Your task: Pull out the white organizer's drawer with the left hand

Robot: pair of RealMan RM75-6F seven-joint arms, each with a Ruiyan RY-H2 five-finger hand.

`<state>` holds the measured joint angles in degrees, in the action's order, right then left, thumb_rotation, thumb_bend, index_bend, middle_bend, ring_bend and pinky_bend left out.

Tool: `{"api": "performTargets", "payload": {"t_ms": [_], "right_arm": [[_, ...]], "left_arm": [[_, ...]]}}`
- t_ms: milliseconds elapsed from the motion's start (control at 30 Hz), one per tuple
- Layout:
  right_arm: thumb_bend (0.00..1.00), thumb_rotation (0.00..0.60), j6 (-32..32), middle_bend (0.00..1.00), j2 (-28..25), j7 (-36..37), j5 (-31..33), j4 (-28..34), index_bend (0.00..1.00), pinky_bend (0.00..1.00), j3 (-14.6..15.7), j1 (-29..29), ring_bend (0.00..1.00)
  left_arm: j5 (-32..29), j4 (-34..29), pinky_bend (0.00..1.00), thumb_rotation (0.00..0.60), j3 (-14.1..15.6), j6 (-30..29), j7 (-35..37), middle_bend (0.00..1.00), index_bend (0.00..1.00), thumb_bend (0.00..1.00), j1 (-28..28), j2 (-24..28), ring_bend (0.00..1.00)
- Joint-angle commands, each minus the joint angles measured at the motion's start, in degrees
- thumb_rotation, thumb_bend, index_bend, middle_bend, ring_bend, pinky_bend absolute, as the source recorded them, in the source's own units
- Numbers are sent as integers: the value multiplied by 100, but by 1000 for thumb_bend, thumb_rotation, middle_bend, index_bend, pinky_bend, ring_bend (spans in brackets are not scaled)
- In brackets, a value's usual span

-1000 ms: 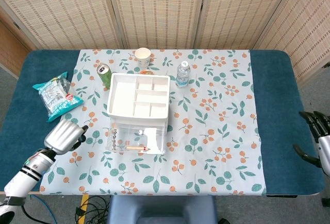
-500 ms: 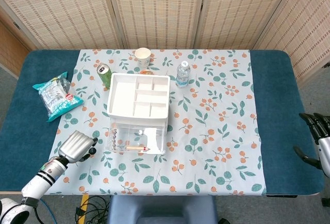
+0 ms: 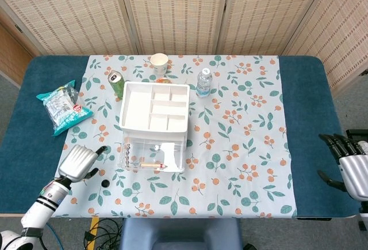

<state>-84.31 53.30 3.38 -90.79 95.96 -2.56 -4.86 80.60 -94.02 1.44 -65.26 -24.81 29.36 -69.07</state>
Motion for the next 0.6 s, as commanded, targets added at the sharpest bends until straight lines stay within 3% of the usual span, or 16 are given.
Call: {"api": "performTargets", "payload": {"t_ms": [33,233,367,600], "right_arm": [[253,600,51,161,44,32,3,-33,115,175,37,-14,162],[254,600,144,161,132,77,36,-96,115,176,98,-18,162],[256,600,182,161,181,84,41,-116,115,175,114,-34,162],[257,600,255,161,243,88,34,-140,114,176,131,-82,162]], "left_arm": [[-163,-132,870,600,-174,-540,78,698,253,260,-333,95,648],[-431,-289,642,600,-366,-1402,154,522,241,260,-867,145,464],[-486,-406,590,600,-430,-1891,208,497,240,260,-1185,105,435],[-286,-647,554,600,-268,-2369,-103,497,237,260,-1593,60,435]]}}
